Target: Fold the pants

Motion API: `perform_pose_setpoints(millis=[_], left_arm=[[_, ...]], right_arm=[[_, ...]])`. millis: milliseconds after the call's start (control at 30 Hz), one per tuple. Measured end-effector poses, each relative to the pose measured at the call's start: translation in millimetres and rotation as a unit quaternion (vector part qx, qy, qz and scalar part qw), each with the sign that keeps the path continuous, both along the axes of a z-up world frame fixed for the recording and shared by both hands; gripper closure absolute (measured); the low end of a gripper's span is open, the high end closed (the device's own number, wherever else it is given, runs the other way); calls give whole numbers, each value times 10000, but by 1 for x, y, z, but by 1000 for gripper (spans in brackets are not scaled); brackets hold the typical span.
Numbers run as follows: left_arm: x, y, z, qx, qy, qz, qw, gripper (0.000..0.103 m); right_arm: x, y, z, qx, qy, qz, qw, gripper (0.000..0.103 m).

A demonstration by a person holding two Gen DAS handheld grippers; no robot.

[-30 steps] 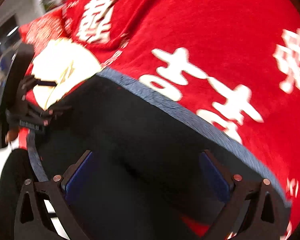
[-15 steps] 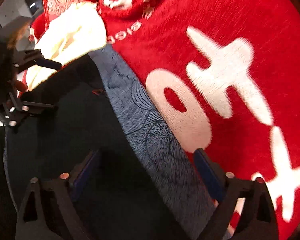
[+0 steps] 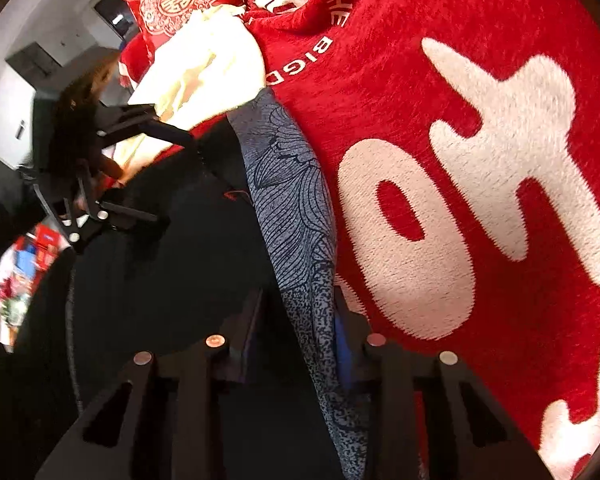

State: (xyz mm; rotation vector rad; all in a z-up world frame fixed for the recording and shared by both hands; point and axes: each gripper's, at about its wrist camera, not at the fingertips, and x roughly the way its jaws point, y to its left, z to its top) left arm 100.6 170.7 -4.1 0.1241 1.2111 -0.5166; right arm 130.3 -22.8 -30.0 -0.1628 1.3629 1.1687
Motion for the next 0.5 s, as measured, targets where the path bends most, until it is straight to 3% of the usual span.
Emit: perform_pose_setpoints(millis=[167,267,300,500], left_arm=[[9,28,0,-159,233,270,9992,0],[7,41,2,-335,266,388,9983,0],[6,44,1,-380,307,393,9980,0],[5,44,-1,-483,357,230,9979,0]], right_arm=[[4,5,-6,227,16,-154,9996,67],[4,7,-6,336,69,-121,9993,82],[3,6,-4,370,20,-103,9993,90],[-15,-5,37,836,-670,-103,9942,91]])
